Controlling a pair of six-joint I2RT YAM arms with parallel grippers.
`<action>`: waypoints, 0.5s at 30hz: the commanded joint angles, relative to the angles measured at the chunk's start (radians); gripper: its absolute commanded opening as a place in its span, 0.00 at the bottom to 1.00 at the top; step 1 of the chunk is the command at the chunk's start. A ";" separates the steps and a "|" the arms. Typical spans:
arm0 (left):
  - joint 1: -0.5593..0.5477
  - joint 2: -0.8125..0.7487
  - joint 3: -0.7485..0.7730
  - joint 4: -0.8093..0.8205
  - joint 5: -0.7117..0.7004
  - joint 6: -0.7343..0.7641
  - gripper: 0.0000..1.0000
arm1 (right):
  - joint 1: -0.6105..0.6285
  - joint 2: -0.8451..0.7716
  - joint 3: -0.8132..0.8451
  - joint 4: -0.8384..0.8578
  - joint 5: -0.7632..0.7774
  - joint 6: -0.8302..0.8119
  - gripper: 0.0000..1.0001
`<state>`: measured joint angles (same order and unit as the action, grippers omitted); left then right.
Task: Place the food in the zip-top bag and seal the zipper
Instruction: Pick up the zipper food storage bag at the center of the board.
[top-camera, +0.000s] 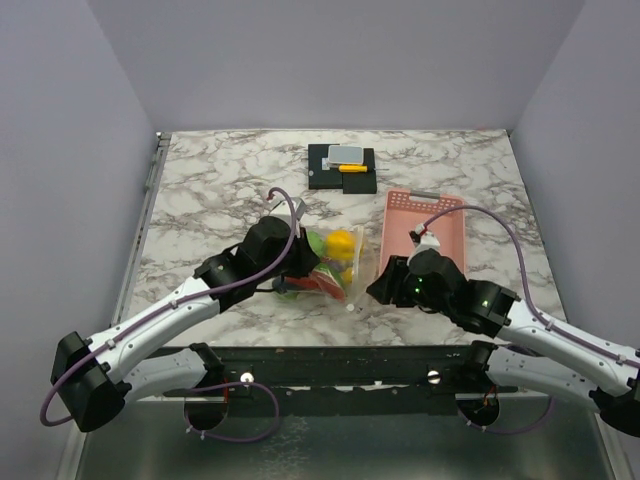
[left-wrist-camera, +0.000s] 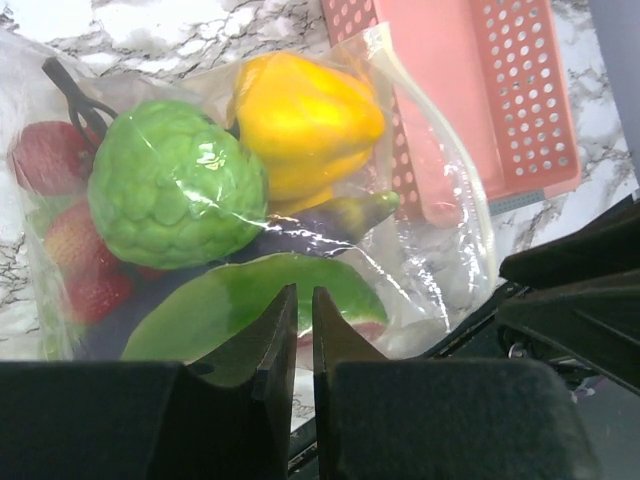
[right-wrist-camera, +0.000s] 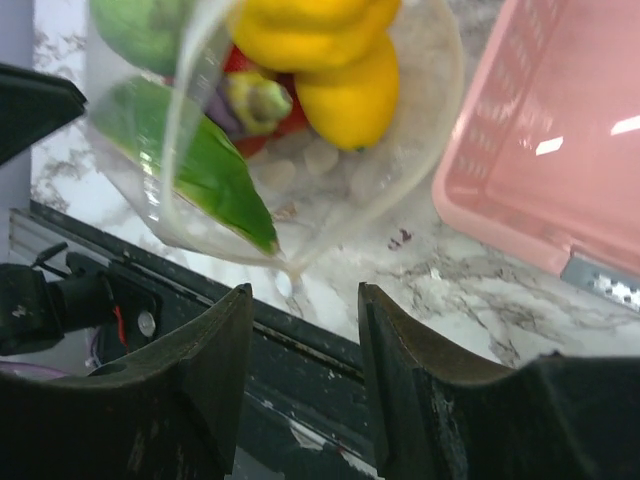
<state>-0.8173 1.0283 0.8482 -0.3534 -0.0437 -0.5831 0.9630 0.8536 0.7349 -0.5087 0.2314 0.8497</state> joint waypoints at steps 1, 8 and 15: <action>0.007 0.027 -0.037 0.060 0.009 0.002 0.11 | 0.008 -0.053 -0.103 0.027 -0.088 0.087 0.52; 0.010 0.041 -0.056 0.077 0.017 0.002 0.11 | 0.010 -0.081 -0.278 0.254 -0.260 0.159 0.52; 0.016 0.033 -0.056 0.076 0.026 0.003 0.11 | 0.018 -0.046 -0.370 0.491 -0.289 0.226 0.54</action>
<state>-0.8089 1.0664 0.8017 -0.2966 -0.0418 -0.5831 0.9699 0.7872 0.3946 -0.2188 -0.0051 1.0199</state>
